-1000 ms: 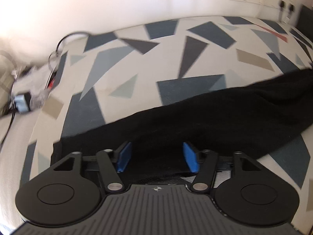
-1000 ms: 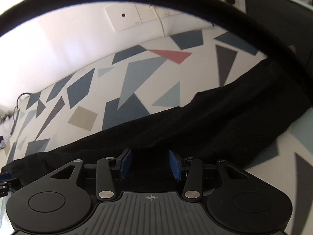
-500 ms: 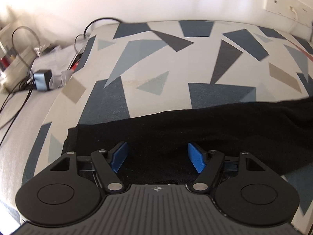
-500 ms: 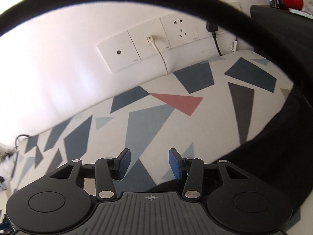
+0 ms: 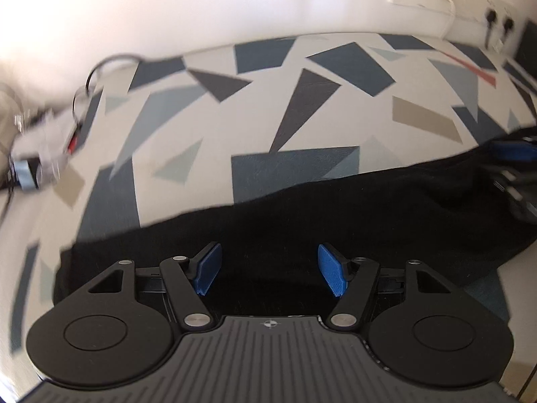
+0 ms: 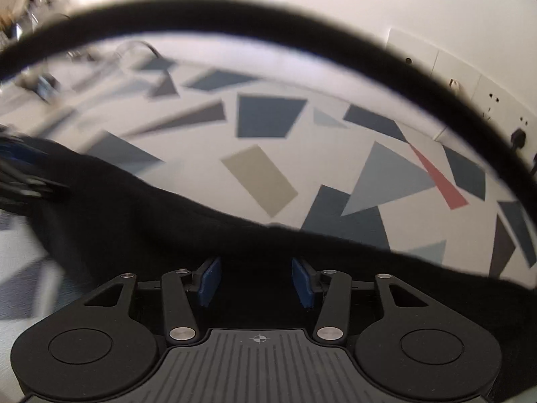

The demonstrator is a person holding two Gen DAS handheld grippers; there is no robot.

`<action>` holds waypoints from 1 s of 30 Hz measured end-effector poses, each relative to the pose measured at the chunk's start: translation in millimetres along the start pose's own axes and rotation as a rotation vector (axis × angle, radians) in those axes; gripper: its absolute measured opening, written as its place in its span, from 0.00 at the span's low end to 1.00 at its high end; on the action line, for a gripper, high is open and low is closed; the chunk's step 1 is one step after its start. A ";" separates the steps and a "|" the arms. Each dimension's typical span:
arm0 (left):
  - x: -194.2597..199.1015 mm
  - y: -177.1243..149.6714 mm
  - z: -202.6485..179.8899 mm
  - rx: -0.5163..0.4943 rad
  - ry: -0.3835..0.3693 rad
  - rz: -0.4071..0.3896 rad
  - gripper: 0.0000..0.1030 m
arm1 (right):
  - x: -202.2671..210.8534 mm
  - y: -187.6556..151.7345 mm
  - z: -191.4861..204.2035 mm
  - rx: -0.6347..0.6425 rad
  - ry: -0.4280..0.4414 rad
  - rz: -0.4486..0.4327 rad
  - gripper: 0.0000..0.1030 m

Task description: Fold clothes

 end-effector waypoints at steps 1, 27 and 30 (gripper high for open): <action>0.0 -1.4 0.5 0.010 -0.001 -0.001 0.63 | -8.5 9.4 -1.9 -0.041 -0.001 -0.006 0.42; -11.0 -1.4 10.7 0.091 0.118 -0.015 1.00 | 84.3 -141.5 -104.4 -0.603 -0.420 -0.060 0.51; -11.2 -0.9 10.2 0.088 0.121 -0.014 1.00 | 84.7 -129.9 -102.4 -0.591 -0.412 -0.107 0.52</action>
Point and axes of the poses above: each gripper's, at about its wrist camera, not at the fingertips, and x roughly against the way its jaws point, z to its left, y to its top, the point moved 3 cm from there along -x, roughly the way its jaws point, and after that the axes turned 7 degrees about z, right-handed, at the moved point
